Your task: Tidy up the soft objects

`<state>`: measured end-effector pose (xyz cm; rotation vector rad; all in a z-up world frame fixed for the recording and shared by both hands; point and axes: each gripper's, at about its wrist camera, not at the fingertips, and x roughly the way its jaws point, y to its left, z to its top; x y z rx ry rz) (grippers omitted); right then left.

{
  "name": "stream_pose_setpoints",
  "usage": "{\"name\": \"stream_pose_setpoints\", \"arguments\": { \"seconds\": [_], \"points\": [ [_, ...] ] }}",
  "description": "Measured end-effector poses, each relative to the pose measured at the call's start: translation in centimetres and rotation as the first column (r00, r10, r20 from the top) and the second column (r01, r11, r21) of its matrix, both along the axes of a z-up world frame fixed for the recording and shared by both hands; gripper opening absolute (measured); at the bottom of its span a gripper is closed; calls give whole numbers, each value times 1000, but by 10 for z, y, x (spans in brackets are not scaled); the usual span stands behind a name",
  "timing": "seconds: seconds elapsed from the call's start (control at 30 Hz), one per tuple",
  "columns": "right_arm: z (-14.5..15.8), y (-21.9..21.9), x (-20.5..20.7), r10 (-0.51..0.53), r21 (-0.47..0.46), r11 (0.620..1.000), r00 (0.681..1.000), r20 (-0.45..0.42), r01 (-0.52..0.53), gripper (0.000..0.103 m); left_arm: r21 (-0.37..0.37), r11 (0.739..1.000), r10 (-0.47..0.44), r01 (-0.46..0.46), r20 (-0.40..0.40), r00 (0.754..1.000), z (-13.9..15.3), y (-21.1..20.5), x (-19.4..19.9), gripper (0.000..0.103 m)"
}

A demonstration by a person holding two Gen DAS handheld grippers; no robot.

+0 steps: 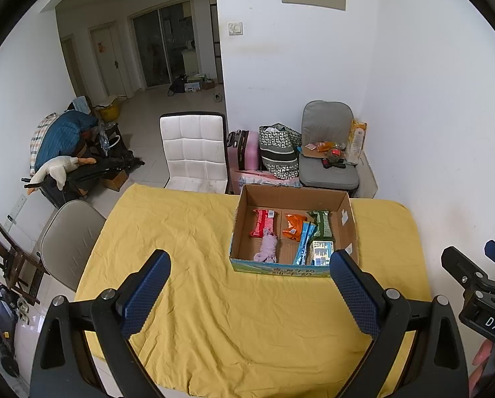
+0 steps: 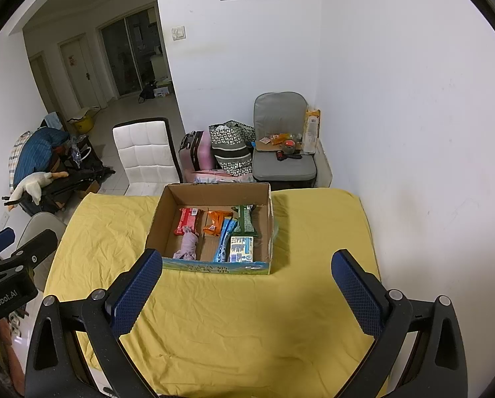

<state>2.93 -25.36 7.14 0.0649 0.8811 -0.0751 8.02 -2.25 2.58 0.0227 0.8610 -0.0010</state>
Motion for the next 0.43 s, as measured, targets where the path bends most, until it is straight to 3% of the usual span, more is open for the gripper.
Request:
{"name": "stream_pose_setpoints", "arguments": {
  "seconds": [0.43],
  "points": [
    [-3, 0, -3, -2, -2, 1000, 1000, 0, 2, 103, -5, 1000, 6, -6, -9, 1000, -1, 1, 1, 98]
  ]
}}
